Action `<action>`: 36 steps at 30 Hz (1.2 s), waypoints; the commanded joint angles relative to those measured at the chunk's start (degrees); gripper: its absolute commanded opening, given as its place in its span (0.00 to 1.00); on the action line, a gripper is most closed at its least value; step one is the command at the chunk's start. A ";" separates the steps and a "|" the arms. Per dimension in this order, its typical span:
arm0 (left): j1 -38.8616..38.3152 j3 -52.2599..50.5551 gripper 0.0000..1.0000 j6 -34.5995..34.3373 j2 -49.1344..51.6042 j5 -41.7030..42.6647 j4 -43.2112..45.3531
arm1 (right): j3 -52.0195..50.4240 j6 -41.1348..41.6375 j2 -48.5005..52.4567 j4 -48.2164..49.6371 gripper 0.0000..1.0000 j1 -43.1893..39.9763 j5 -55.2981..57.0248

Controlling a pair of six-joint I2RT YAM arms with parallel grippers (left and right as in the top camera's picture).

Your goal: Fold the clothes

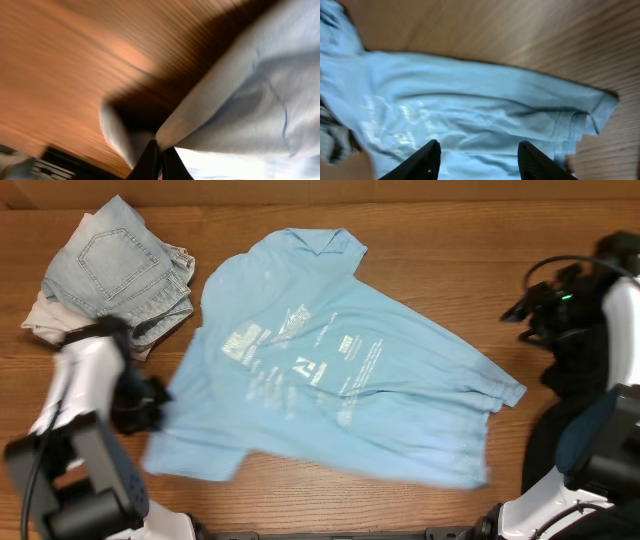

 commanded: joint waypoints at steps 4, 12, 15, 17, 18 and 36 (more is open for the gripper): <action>11.85 2.12 0.04 3.43 -3.43 -4.68 0.22 | -11.45 6.08 -0.70 5.42 0.53 6.27 13.35; 13.18 2.12 0.04 3.74 -3.43 -3.02 1.29 | -23.54 6.05 -0.70 18.36 0.68 7.21 13.77; 13.18 2.12 0.04 3.74 -3.43 -3.02 1.57 | -26.43 6.08 -0.70 24.20 0.64 7.41 13.22; 13.20 2.12 0.04 3.74 -3.43 -3.02 1.60 | -28.59 6.05 -0.70 28.39 0.63 7.85 11.93; 13.20 2.12 0.04 3.76 -3.43 -2.97 1.75 | -29.99 5.97 -0.70 30.97 0.62 8.26 11.15; 13.18 2.12 0.04 4.46 -3.43 -1.29 2.38 | -34.67 3.26 -0.70 46.40 0.04 13.14 14.10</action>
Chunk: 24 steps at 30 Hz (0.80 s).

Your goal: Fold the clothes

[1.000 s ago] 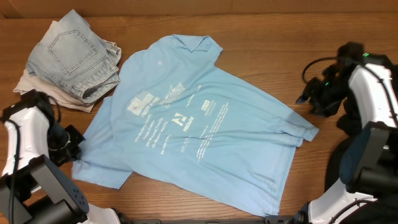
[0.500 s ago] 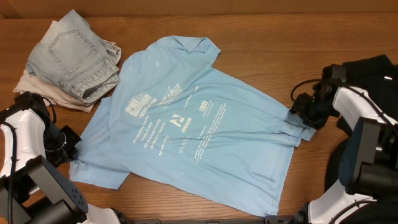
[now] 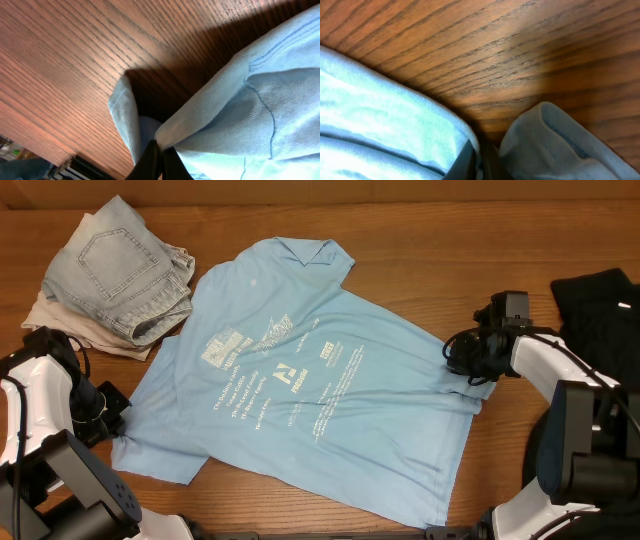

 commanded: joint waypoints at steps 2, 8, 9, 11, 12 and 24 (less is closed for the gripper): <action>-0.15 0.46 0.04 1.16 -0.66 2.16 1.07 | 7.13 1.20 2.84 4.26 0.04 -2.21 3.56; -1.29 0.46 0.10 8.24 -0.66 12.76 2.49 | 23.28 1.20 2.84 15.28 0.04 -4.83 3.34; -1.77 0.46 0.13 9.22 -0.66 13.77 2.54 | 25.42 1.18 2.86 15.28 0.04 -5.07 3.43; -3.06 0.46 0.23 11.32 -0.68 15.61 2.75 | 28.20 1.11 2.86 16.06 0.04 -5.53 4.90; -3.85 0.46 0.31 12.52 -0.66 16.81 2.95 | 29.16 1.14 2.86 16.46 0.04 -5.81 6.45; -13.14 0.46 0.59 22.58 -0.66 25.99 6.29 | 31.32 1.20 2.84 -9.33 1.00 -9.51 -0.63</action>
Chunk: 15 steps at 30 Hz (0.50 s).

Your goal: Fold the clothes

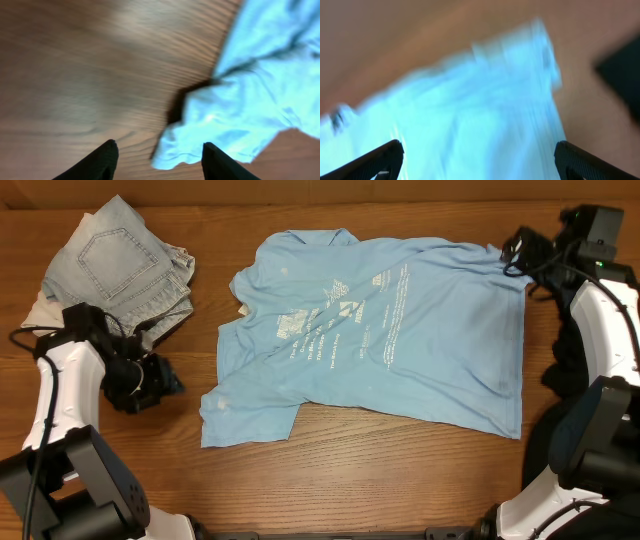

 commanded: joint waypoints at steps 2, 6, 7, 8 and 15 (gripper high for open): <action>-3.72 0.46 0.61 5.25 -0.66 4.76 2.54 | 0.81 0.26 -0.92 -13.29 0.99 -0.04 -3.69; -6.99 0.46 0.26 6.03 -0.66 6.34 7.50 | 0.81 0.26 -0.92 -25.29 0.74 0.96 -7.10; -7.76 0.46 0.16 6.12 -0.63 6.34 7.78 | 0.81 0.35 -0.92 -28.55 0.60 1.31 -7.48; -9.03 0.44 0.05 6.23 -0.61 6.19 7.58 | 0.68 1.14 -0.92 -34.23 0.31 1.79 -6.80; -14.03 -4.94 0.06 7.37 -0.61 5.99 7.85 | -11.93 3.93 -0.92 -38.42 0.09 2.01 -3.74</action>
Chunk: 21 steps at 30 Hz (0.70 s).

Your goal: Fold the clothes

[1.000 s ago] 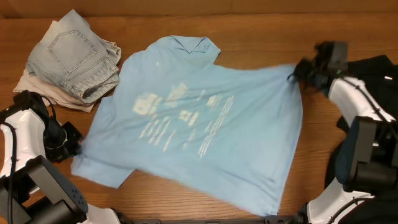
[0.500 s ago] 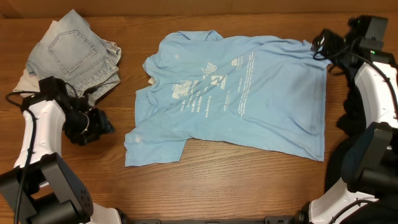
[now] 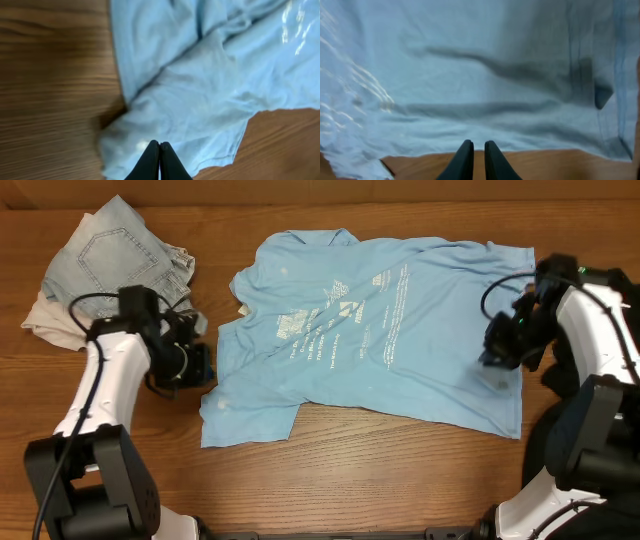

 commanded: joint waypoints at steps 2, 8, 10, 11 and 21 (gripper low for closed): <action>-1.53 -5.57 0.05 1.64 -0.61 1.05 0.57 | -10.40 5.46 -0.68 4.68 0.05 -1.09 4.09; -1.51 -11.45 0.04 -3.93 -0.61 1.05 4.70 | -16.96 11.80 -0.68 11.76 0.04 -3.34 8.57; -1.51 -13.38 0.04 -7.89 -0.61 1.03 6.84 | -19.32 14.08 -0.68 14.16 0.04 -3.45 11.69; -1.51 -14.21 0.04 -9.09 -0.61 1.03 7.76 | -20.41 14.23 -0.68 15.19 0.04 -3.45 12.52; -1.51 -20.87 0.04 -15.13 -0.61 0.76 11.85 | -21.62 12.00 -2.12 3.76 0.04 -3.45 17.86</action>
